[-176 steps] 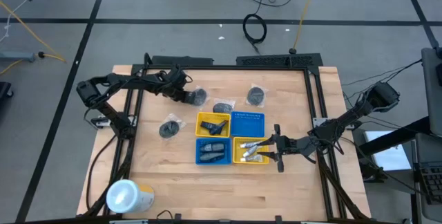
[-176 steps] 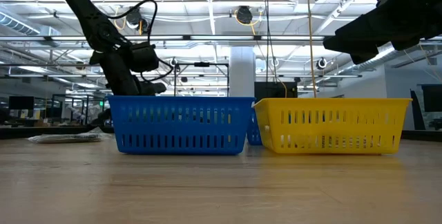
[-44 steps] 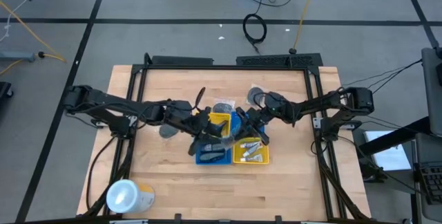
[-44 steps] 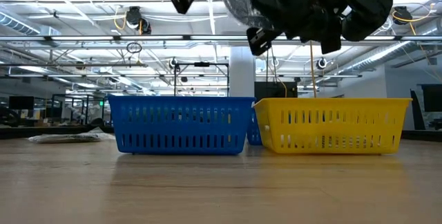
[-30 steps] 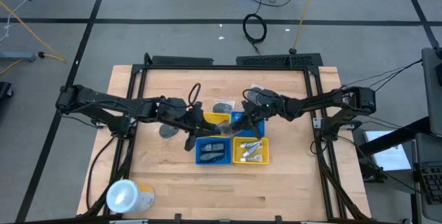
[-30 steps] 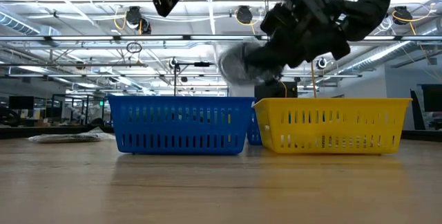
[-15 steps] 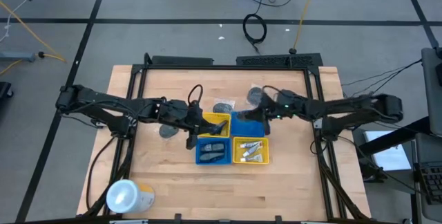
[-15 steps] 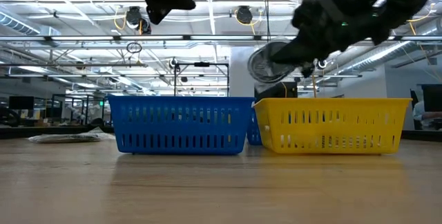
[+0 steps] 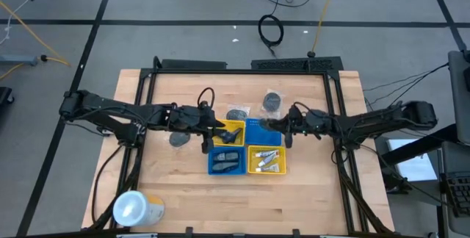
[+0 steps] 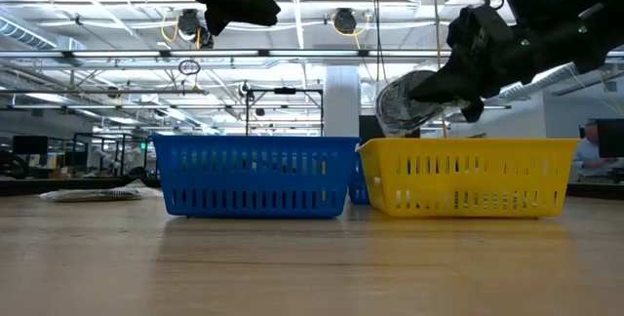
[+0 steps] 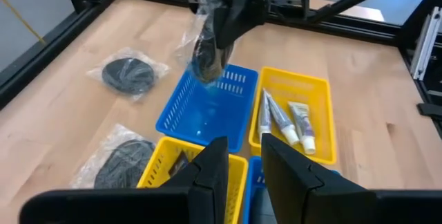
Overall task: Pick & Place Travel size toiletries
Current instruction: Put the black hairbrush into the right blue bin
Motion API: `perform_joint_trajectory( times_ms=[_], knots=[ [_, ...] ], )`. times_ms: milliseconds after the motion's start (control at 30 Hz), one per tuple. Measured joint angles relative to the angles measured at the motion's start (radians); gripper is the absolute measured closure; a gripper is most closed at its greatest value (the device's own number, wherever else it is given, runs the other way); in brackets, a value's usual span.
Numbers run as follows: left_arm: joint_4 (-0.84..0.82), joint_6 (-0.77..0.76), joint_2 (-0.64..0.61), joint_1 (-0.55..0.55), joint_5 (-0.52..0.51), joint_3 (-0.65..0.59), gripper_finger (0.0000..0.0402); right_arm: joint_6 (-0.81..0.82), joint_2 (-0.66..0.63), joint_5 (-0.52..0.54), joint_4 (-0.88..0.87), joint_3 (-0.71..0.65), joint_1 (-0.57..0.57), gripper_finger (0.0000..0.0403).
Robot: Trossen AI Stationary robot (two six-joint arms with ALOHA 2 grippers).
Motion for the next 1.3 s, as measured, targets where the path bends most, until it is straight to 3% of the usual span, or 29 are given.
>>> perform_joint_trajectory(
  times_ms=[100,867,1300],
  knots=[
    [0.001,0.0,0.0,0.0,0.0,0.0,0.0316,-0.002,0.009,0.05,0.007,0.0,0.018,0.0381],
    [0.001,0.0,0.0,0.0,0.0,0.0,0.0316,0.016,0.272,0.044,0.25,0.001,0.041,0.0353],
    [0.001,0.0,0.0,0.0,0.0,0.0,0.0316,-0.007,0.272,0.045,0.249,0.001,0.041,0.0254]
  ],
)
